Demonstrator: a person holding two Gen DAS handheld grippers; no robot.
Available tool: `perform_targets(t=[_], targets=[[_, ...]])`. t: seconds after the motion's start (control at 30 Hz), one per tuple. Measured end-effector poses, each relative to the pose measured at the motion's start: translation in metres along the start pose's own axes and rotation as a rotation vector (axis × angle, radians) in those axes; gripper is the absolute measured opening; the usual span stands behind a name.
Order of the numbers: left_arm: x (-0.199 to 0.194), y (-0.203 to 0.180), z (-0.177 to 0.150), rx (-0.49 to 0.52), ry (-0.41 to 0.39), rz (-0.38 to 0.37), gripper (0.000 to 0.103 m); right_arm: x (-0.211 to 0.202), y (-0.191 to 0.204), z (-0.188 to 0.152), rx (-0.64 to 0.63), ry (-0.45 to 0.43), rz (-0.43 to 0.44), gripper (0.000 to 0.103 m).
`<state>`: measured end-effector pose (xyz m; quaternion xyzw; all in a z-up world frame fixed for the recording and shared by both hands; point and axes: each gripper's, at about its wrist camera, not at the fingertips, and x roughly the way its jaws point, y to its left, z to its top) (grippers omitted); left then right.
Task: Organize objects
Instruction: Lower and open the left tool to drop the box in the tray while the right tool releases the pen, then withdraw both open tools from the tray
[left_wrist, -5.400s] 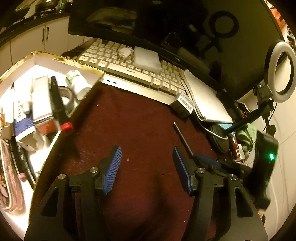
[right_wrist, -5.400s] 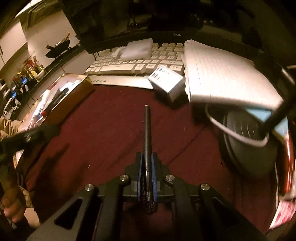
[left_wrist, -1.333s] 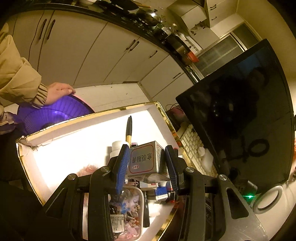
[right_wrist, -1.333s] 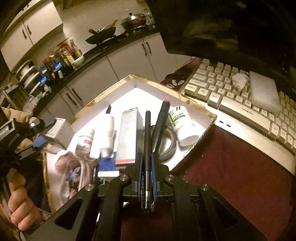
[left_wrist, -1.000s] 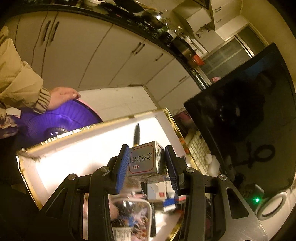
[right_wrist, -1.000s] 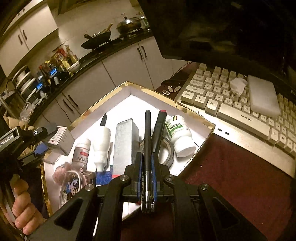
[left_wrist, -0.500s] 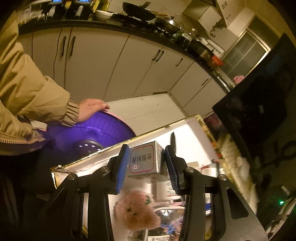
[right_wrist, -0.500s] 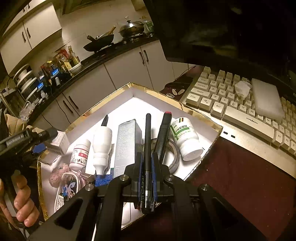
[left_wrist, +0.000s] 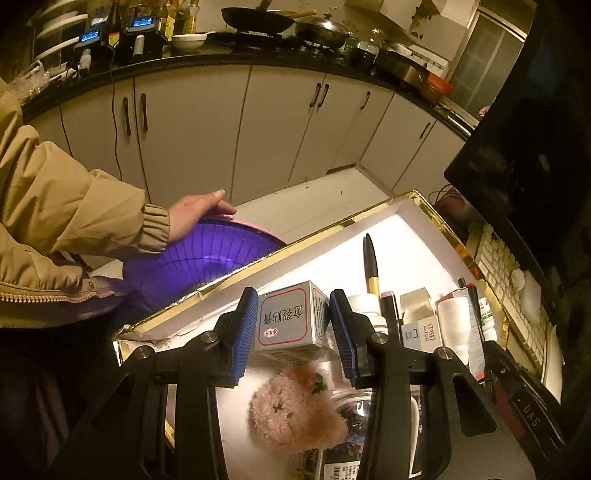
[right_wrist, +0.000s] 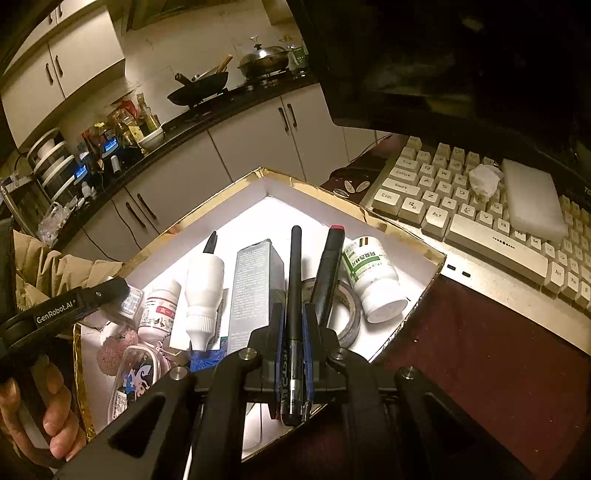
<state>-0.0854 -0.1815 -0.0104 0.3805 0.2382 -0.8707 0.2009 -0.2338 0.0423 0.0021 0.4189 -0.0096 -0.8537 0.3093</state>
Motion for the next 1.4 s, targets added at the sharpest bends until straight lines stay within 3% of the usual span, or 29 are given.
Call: perform_targets(t=[0.2,0.27,0.4,0.5,0.57,0.67,0.73,0.87,1.07,1.4], targets=[[-0.006,-0.009,-0.004,0.040,-0.019,0.039,0.040,0.002,-0.006,0.002,0.030,-0.009,0.043,0.008],[-0.010,-0.016,-0.008,0.088,-0.022,0.060,0.045,0.001,-0.006,0.002,0.038,-0.008,0.056,0.008],[-0.028,-0.032,-0.018,0.192,-0.094,0.194,0.052,-0.006,-0.008,0.005,0.059,-0.007,0.115,0.010],[-0.047,-0.046,-0.033,0.282,-0.144,0.232,0.061,-0.024,-0.001,0.003,0.044,-0.017,0.136,0.049],[-0.058,-0.052,-0.043,0.319,-0.150,0.252,0.063,-0.041,0.005,-0.005,0.024,-0.037,0.144,0.056],[-0.071,-0.057,-0.061,0.337,-0.171,0.253,0.066,-0.054,0.009,-0.023,0.020,-0.010,0.134,0.057],[-0.076,-0.056,-0.070,0.327,-0.185,0.246,0.080,-0.062,0.008,-0.039,0.036,0.003,0.128,0.057],[-0.082,-0.053,-0.085,0.319,-0.198,0.246,0.080,-0.064,0.004,-0.065,0.077,0.033,0.119,0.057],[-0.078,-0.050,-0.101,0.319,-0.144,0.253,0.080,-0.066,0.017,-0.092,0.057,0.047,0.119,0.057],[-0.081,-0.050,-0.121,0.353,-0.149,0.245,0.080,-0.072,0.039,-0.112,-0.012,0.047,0.110,0.057]])
